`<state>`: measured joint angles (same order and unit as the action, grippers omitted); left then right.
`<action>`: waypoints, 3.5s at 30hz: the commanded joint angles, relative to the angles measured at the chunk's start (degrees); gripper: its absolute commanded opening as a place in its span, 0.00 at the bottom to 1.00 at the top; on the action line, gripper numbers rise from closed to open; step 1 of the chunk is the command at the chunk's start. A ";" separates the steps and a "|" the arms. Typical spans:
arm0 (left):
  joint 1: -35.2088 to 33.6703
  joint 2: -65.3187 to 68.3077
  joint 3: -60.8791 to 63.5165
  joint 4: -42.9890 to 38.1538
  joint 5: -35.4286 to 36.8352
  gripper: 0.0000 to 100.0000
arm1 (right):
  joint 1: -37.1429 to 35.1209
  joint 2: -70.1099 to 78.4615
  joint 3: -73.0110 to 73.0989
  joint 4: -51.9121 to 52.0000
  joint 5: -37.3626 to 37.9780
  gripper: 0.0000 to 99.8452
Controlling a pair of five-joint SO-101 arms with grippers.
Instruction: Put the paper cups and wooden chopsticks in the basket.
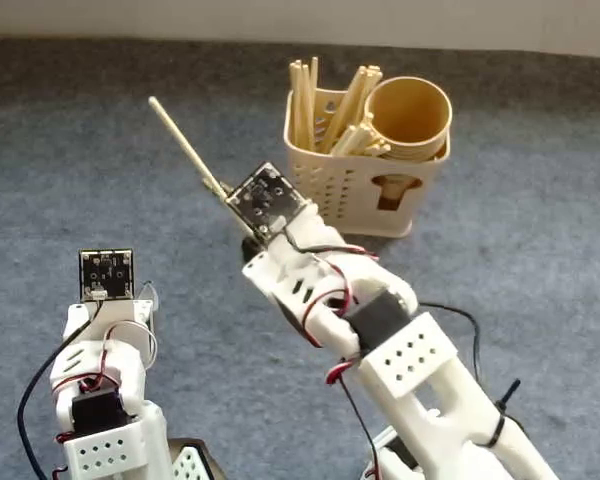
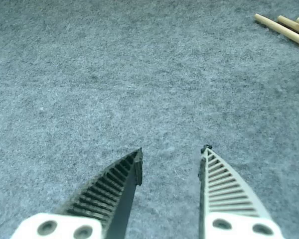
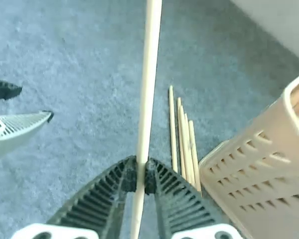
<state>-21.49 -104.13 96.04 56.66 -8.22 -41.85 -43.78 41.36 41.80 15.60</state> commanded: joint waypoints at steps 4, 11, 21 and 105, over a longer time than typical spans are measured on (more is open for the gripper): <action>-0.31 -0.22 1.10 0.18 -0.62 0.19 | 5.05 -6.20 -0.31 -14.46 -0.62 0.00; -0.31 -0.22 1.10 0.18 -0.62 0.19 | 9.27 -6.20 -0.31 -27.38 -0.62 0.00; -0.31 -0.22 1.10 0.18 -0.62 0.19 | 17.10 3.56 -0.40 -45.14 -0.62 0.00; -0.31 -0.22 1.10 0.18 -0.62 0.19 | 2.33 34.33 -18.77 10.42 0.53 0.14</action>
<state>-21.49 -104.13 96.04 56.66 -8.22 -39.47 -13.45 31.16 48.04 15.60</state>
